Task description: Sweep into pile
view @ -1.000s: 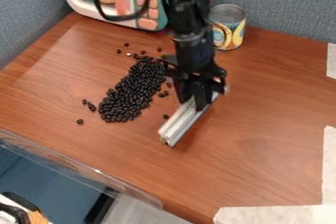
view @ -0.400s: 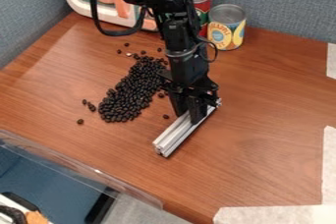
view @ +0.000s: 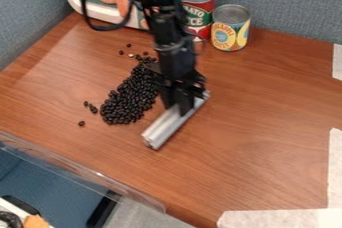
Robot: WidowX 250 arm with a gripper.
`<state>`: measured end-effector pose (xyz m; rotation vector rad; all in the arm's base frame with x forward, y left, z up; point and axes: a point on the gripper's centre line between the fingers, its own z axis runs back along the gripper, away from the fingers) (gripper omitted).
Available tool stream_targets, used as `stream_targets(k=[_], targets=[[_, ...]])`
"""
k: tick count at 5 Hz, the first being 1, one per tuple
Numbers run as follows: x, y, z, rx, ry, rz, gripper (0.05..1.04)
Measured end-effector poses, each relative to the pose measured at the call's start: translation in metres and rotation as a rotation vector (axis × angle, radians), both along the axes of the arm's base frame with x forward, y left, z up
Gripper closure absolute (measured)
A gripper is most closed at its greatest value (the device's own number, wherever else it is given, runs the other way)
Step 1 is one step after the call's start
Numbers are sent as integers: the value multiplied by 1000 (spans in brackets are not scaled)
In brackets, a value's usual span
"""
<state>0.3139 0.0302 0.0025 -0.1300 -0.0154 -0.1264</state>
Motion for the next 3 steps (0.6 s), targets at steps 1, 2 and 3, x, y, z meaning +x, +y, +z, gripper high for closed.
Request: stream_targets(k=[1,2,3], targets=[[0,12,2,34,10,7,732],[-2,24,3,35,17,28,732],[-2,27,4,33,18,38,732]])
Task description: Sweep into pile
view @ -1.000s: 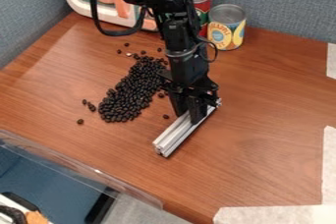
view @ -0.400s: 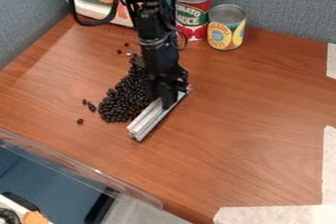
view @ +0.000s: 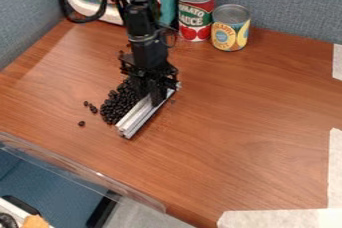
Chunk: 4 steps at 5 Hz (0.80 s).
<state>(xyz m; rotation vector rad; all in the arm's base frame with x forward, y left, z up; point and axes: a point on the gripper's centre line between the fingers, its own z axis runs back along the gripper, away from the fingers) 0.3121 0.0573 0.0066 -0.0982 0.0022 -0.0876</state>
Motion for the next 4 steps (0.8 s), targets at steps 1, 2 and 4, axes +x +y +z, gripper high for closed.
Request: stream_targets(k=[1,2,4], targets=[[1,2,1,1,0,3,732],[1,-15,0,-24,2,-6,732],[-3,-68,1,29,-1,-21,732]])
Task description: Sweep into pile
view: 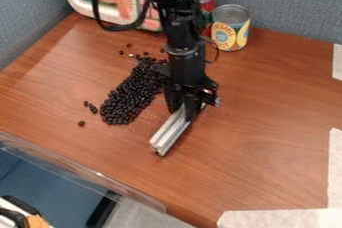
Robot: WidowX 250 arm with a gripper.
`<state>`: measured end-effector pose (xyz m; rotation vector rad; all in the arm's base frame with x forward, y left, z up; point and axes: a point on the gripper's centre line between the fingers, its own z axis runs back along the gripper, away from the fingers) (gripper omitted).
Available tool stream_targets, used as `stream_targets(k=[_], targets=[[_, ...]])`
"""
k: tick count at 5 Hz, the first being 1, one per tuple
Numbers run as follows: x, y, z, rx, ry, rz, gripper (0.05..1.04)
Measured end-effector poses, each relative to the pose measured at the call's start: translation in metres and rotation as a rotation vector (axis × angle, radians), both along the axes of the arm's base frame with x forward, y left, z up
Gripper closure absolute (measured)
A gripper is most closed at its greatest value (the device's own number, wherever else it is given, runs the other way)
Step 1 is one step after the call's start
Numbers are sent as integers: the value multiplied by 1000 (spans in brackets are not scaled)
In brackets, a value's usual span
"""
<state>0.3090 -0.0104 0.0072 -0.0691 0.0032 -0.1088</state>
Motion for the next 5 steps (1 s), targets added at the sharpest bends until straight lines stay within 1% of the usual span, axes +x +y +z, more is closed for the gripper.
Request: stream_targets(k=[1,2,3,4,5], targets=[[1,-4,-5,46,13,46,732],[3,-6,-7,61,23,94,732],[0,-9,-8,43,33,141,668],[-12,-13,-12,11,55,131,359],[-11,-19,23,18,-41,89,103]])
